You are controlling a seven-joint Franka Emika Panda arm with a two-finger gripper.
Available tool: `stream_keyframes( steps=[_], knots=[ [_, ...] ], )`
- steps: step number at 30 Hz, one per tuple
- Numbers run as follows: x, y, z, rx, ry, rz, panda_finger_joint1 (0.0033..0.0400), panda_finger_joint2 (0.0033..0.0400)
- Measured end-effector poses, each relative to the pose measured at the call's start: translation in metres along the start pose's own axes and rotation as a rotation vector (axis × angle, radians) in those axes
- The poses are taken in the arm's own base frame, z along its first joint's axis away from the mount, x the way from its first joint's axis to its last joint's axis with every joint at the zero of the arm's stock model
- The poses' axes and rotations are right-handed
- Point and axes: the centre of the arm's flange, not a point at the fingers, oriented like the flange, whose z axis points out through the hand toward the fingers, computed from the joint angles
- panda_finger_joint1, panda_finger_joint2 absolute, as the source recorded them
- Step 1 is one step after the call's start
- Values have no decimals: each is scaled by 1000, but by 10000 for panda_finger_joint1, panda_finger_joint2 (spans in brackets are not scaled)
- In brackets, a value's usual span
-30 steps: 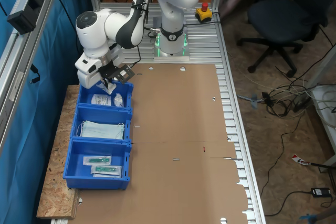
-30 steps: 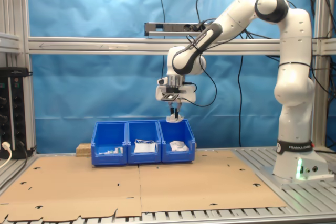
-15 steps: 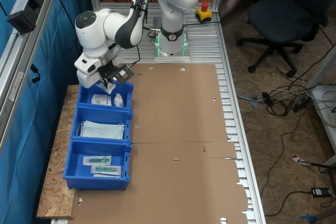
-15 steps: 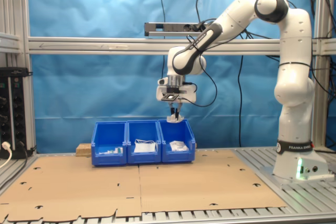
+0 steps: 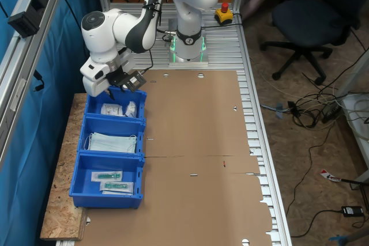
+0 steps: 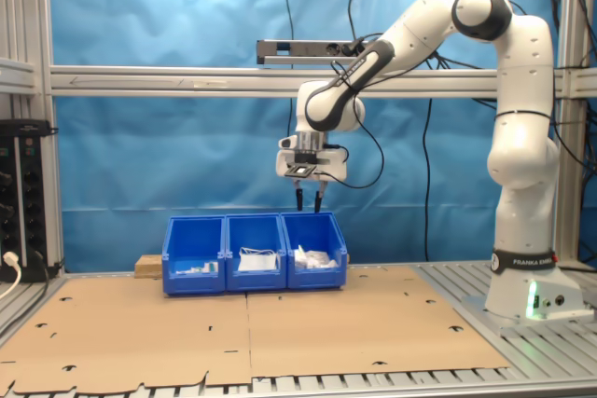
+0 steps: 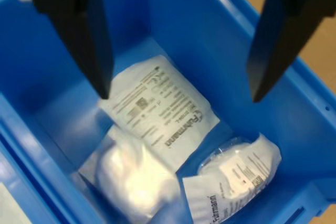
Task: Pick and place sorting task of medical equipment.
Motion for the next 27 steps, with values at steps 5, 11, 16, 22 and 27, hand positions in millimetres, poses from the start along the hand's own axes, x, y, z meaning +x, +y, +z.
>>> stream_keyframes(
  steps=[5,11,16,22,27],
  knots=[
    [1,0,-1,-2,2,0,272,272],
    [2,-1,-2,-4,4,-4,359,359],
    [7,-7,-10,-13,14,-18,359,359],
    [21,-32,-39,-51,53,-73,398,398],
    [33,-68,-72,-94,98,-144,399,399]
  ],
)
